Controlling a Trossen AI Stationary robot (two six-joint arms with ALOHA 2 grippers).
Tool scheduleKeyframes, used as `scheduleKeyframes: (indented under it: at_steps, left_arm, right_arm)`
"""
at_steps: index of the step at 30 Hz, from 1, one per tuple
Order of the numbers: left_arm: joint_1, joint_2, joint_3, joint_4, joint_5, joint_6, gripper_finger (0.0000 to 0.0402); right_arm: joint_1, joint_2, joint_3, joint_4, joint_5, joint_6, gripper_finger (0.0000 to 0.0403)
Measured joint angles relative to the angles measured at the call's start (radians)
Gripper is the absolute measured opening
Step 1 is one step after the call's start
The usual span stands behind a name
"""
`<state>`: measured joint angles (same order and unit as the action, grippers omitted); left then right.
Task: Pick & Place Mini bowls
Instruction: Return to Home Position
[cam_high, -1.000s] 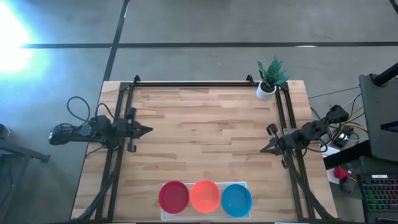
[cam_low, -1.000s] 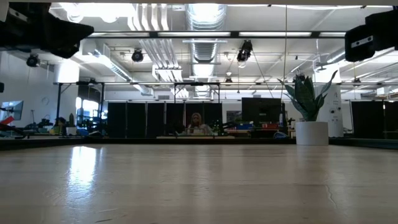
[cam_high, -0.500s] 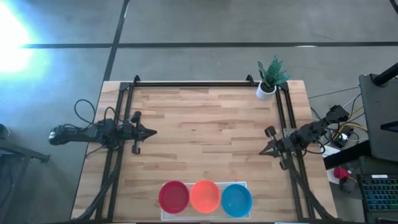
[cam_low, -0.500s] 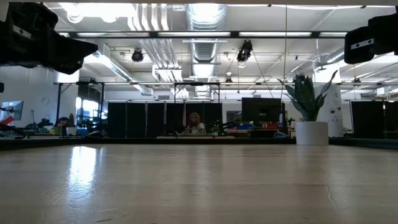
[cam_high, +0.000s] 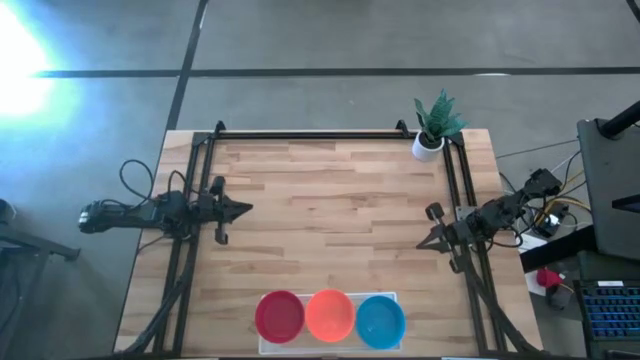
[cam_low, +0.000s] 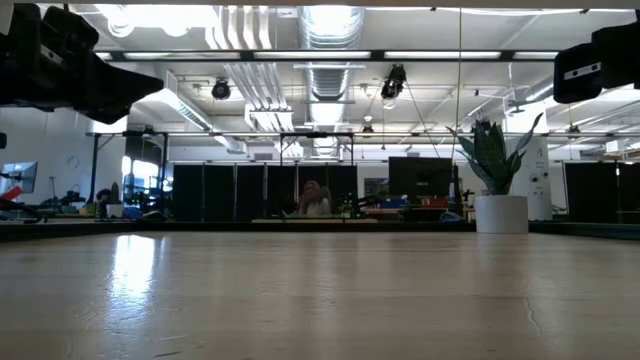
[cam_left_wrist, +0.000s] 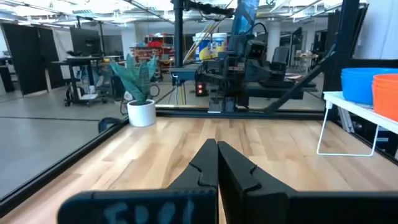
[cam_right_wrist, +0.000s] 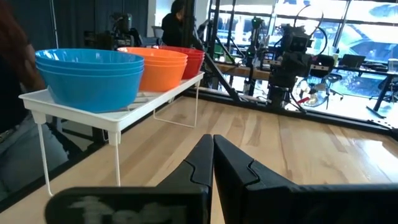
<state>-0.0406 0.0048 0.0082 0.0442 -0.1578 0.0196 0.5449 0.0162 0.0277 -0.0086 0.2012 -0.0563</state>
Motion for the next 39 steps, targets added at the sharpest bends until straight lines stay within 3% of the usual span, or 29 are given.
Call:
scheduleKeyframes:
  at_steps: [7, 13, 39]
  left_arm:
    - [0.000, 0.002, 0.000, -0.001, -0.001, -0.048, 0.0000]
    - [0.000, 0.002, -0.001, -0.002, -0.002, -0.049, 0.0000]
    - [0.000, 0.002, 0.002, -0.008, -0.004, -0.050, 0.0000]
  right_arm:
    - [0.000, 0.000, 0.000, -0.001, -0.001, 0.015, 0.0008]
    - [0.000, 0.001, 0.000, -0.003, -0.030, 0.137, 0.0008]
    - [0.000, 0.000, 0.000, -0.003, -0.026, 0.128, 0.0008]
